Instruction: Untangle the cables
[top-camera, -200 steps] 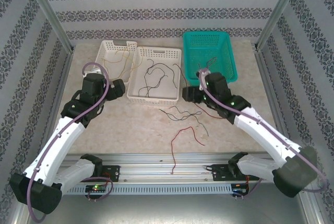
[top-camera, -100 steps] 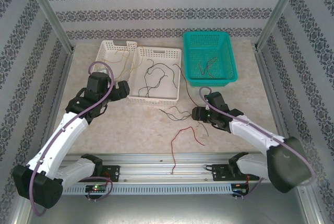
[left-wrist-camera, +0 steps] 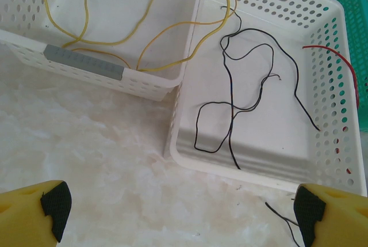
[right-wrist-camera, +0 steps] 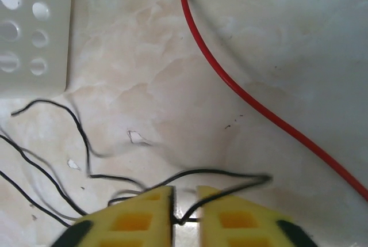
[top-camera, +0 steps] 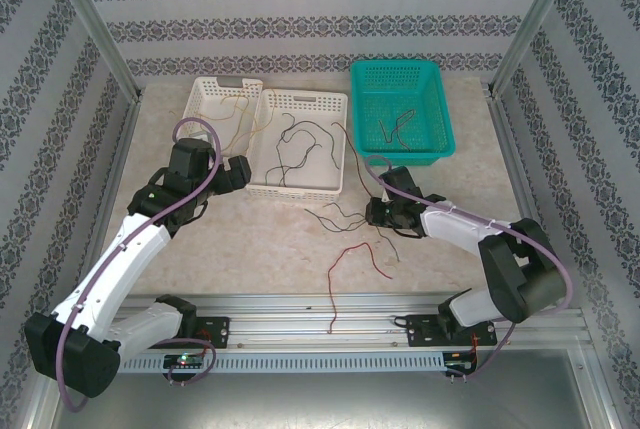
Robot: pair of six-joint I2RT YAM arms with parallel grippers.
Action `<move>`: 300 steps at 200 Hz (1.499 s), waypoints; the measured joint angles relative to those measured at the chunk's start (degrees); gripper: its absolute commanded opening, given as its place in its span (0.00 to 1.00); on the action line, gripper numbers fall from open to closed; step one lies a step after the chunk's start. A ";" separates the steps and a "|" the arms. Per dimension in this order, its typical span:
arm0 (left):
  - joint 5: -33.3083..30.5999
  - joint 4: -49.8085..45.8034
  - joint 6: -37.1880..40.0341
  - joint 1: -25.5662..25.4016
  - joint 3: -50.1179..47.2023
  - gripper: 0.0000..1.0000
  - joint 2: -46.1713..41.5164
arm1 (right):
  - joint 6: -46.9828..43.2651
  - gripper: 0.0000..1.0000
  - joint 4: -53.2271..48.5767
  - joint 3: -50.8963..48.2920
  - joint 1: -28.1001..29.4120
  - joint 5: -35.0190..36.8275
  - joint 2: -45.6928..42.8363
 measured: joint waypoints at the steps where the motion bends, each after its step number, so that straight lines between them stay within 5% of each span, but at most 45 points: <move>1: 0.00 0.00 0.00 0.00 0.00 1.00 0.00 | -0.24 0.00 0.00 0.00 0.00 -0.07 -0.02; 80: 0.00 0.00 0.02 0.00 0.00 1.00 0.07 | -0.09 0.00 -3.96 2.27 0.13 1.07 -15.61; 128: 0.00 0.00 0.04 0.00 0.00 1.00 0.07 | -2.69 0.00 -12.35 22.10 4.52 1.88 -18.78; 199: 0.00 0.04 0.02 0.00 0.00 1.00 -0.31 | -7.48 0.00 -23.78 69.37 8.46 -1.84 -0.96; 254: -0.09 1.66 -0.04 0.00 -0.66 1.00 -3.06 | -9.49 0.00 -37.79 116.85 9.53 -7.04 23.61; 300: -0.72 3.08 -0.50 0.00 -1.01 1.00 -3.74 | -8.41 0.00 -38.51 115.95 7.17 -14.38 29.88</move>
